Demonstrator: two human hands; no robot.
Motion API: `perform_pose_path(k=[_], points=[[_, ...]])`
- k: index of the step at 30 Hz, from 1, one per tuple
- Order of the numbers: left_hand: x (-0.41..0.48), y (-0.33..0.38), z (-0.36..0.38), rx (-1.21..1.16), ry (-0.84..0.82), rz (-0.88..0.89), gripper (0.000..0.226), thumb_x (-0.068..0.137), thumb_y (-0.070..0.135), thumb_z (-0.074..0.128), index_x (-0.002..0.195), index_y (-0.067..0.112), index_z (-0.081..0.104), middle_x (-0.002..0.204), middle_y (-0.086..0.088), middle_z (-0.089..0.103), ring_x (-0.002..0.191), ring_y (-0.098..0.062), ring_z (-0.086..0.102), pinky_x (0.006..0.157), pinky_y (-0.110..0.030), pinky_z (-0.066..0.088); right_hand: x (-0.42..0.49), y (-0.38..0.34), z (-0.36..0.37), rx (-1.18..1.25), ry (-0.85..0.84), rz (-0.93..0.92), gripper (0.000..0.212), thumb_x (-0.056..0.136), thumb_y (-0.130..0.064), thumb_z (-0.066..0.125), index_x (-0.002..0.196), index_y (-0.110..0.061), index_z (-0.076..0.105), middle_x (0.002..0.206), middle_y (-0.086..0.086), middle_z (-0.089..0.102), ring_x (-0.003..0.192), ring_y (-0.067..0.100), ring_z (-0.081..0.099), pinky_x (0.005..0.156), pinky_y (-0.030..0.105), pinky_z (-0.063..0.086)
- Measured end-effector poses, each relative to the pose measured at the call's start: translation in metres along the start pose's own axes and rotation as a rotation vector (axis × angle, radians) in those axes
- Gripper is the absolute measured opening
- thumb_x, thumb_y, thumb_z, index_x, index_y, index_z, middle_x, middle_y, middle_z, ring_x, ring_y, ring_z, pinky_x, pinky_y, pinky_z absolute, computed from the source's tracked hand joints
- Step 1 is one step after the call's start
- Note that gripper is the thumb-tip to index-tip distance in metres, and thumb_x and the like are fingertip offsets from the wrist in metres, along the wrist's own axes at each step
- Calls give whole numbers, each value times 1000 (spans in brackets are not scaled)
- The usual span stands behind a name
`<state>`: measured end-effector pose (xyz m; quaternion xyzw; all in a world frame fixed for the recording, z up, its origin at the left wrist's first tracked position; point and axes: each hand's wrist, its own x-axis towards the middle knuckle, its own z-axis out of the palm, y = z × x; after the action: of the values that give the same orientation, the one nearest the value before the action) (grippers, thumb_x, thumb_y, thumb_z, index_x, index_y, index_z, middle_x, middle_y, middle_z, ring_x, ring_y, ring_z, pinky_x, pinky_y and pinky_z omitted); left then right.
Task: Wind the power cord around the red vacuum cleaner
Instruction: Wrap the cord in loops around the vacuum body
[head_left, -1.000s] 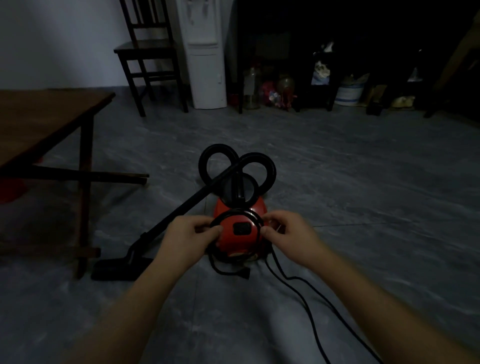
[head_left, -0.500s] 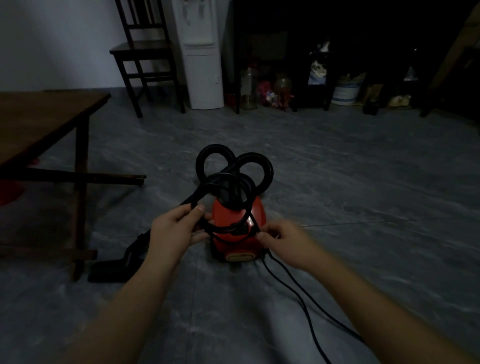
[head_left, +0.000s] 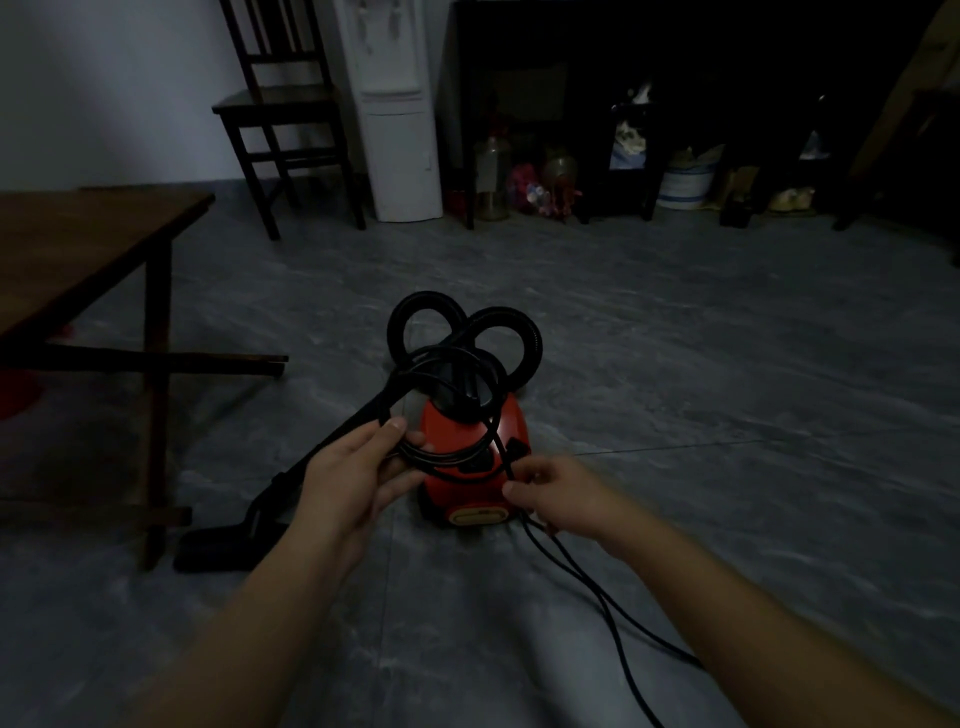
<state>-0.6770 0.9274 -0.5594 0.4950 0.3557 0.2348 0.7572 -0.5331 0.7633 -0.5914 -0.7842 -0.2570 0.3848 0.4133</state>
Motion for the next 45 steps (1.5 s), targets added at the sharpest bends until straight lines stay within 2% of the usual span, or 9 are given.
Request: perform_pose_path(k=[6,13,17,24,29,33,35,38,45], points=[[4,-1,-3,65,15,-22,17,94,19,64,89,5,72,86,-13,75,83,-21,75,70,-33,60,-2,-2,-6,152,63,-19,37,92,-24,69,127,-15,62,85,-5,57,56,-2,56,51,10,42],[4,-7,-2,140,-17,-53,17,93,19,66,92,4,73,85,-11,76,83,-21,75,79,-39,61,2,-2,-7,199,195,-146,22,90,-17,71,112,-14,69,54,-10,45,43,-3,45,47,10,39],[3,-6,-2,185,-21,-56,17,93,19,66,94,4,74,86,-11,77,80,-21,75,72,-36,62,7,-1,-5,189,261,-205,13,89,-10,70,101,-12,72,58,-6,45,46,-2,42,53,16,38],[3,-3,-4,351,-57,-28,21,94,20,65,89,2,75,87,-14,77,74,-19,71,60,-26,60,5,-2,-4,200,334,-280,15,90,-12,70,82,-26,69,83,-1,69,76,9,62,76,31,52],[2,-3,-4,436,-86,24,17,93,17,66,88,3,75,86,-12,78,81,-20,74,62,-29,62,5,2,-3,216,319,-254,9,91,-13,69,87,-21,69,89,18,71,79,19,63,79,44,56],[0,-6,-1,534,-91,80,16,92,11,67,82,1,73,68,-8,74,66,-18,71,66,-36,63,8,5,-5,274,291,-222,13,93,-12,66,103,-20,69,94,11,69,81,17,63,73,31,52],[0,-8,-1,571,-89,104,19,91,11,68,85,-7,71,73,-21,73,64,-21,70,67,-39,62,7,6,-7,295,268,-197,18,95,-13,64,111,-17,69,99,5,72,80,7,66,69,19,51],[0,-9,-2,603,-85,134,21,88,11,71,85,-10,70,74,-23,72,64,-25,70,66,-41,61,4,2,-8,289,244,-187,12,96,-10,62,101,-18,70,92,-2,71,67,-8,64,59,8,48],[0,-11,-8,632,-70,116,19,86,15,75,69,7,71,69,-13,72,71,-31,75,59,-34,59,1,-4,-11,288,149,-196,13,100,-12,56,102,-15,69,83,-13,76,78,-10,67,70,6,46]])
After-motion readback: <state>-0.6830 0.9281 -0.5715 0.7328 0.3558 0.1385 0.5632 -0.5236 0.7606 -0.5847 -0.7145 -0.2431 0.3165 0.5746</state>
